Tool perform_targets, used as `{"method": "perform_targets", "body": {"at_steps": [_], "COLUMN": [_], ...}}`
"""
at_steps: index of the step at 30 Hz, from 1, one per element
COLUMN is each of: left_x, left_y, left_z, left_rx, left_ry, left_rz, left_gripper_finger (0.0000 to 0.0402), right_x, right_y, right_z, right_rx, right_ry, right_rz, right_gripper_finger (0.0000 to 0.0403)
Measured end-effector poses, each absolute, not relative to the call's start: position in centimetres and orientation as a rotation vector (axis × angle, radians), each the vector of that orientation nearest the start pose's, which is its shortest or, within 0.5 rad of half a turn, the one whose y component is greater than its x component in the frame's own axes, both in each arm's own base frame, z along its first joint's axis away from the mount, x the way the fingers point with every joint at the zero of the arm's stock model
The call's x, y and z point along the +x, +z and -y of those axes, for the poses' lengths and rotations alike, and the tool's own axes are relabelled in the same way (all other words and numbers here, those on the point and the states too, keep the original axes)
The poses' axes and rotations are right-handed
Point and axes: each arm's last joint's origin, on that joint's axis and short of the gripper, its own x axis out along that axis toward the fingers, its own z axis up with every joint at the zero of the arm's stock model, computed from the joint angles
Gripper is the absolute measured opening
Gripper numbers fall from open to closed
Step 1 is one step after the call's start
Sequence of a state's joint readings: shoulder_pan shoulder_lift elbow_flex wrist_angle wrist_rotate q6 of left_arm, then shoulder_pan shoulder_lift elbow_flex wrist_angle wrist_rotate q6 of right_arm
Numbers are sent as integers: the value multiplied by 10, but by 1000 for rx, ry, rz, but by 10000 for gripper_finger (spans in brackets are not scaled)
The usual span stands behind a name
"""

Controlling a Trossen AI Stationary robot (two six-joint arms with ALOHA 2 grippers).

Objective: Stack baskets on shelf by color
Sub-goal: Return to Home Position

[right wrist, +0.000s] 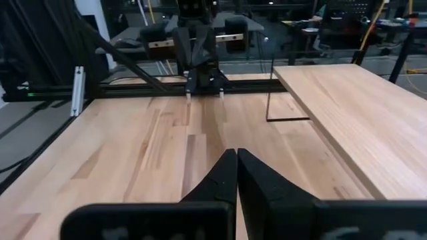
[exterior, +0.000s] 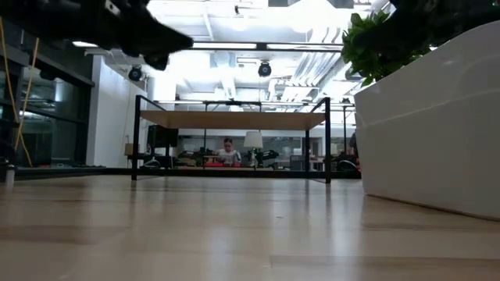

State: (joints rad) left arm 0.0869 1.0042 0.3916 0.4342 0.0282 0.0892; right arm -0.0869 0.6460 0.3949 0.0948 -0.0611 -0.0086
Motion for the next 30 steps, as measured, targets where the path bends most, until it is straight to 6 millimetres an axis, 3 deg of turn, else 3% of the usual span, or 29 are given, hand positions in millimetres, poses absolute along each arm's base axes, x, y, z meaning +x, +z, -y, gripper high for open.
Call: {"method": "perform_targets", "body": {"at_steps": [7,12,23,30], "left_x": [191,171,122,113], "left_y": [214,206,167,163], "left_z": [-20,-19,-14,-14], "left_rx": [78,77,29,-16], "left_ry": [132,156,184,188], "left_rz": [-308,-230,-16,-60], "left_gripper_finger": [0,0,0,0], "right_x": [155,155,153,130], "right_y": [241,239,240,245], "right_z": [17,17,16,13], "right_rx": [24,48,64,52], "right_ry": [-14,-11,-2,-7], "right_rz": [-196,-210,-207,-196], "right_gripper_finger": [0,0,0,0]}}
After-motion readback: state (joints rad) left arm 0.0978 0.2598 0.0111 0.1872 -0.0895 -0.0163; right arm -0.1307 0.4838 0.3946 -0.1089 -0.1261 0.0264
